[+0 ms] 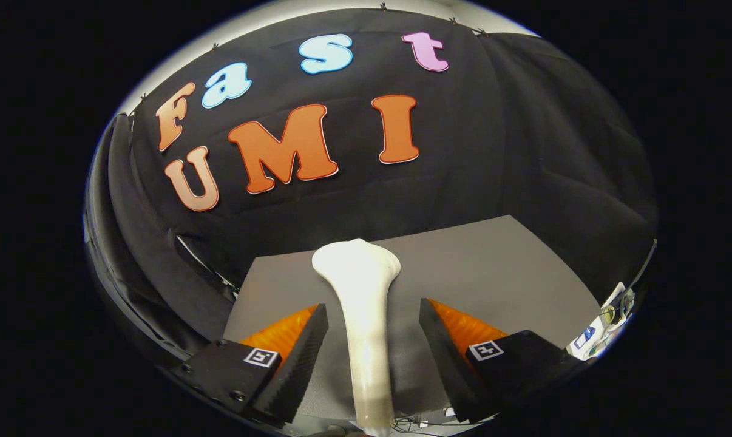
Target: Iron the clothes twice with a garment steamer, once on the left side and once on the right side.
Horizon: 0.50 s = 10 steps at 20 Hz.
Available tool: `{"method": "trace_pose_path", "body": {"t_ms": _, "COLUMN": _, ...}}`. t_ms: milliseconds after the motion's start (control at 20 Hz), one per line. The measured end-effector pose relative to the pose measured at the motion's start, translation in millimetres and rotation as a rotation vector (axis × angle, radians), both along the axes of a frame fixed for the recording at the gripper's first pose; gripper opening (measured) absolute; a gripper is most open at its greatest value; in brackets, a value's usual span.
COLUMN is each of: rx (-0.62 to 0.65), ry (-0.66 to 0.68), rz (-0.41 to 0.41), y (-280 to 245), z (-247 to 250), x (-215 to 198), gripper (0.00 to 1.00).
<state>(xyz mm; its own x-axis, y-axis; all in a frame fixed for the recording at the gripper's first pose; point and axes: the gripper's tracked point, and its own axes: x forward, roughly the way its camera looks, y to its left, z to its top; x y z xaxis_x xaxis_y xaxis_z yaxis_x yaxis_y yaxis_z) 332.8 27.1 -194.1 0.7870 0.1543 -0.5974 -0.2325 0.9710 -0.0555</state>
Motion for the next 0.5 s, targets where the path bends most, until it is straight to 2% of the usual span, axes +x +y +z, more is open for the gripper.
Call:
{"method": "trace_pose_path", "body": {"t_ms": 300, "rx": -0.028, "ry": 0.09, "rz": 0.021, "y": -0.4, "z": -29.9, "x": 13.2, "gripper": 0.94}}
{"method": "trace_pose_path", "body": {"t_ms": 500, "rx": -0.009, "ry": 0.135, "rz": 0.029, "y": 0.7, "z": -41.4, "x": 11.7, "gripper": 0.83}}
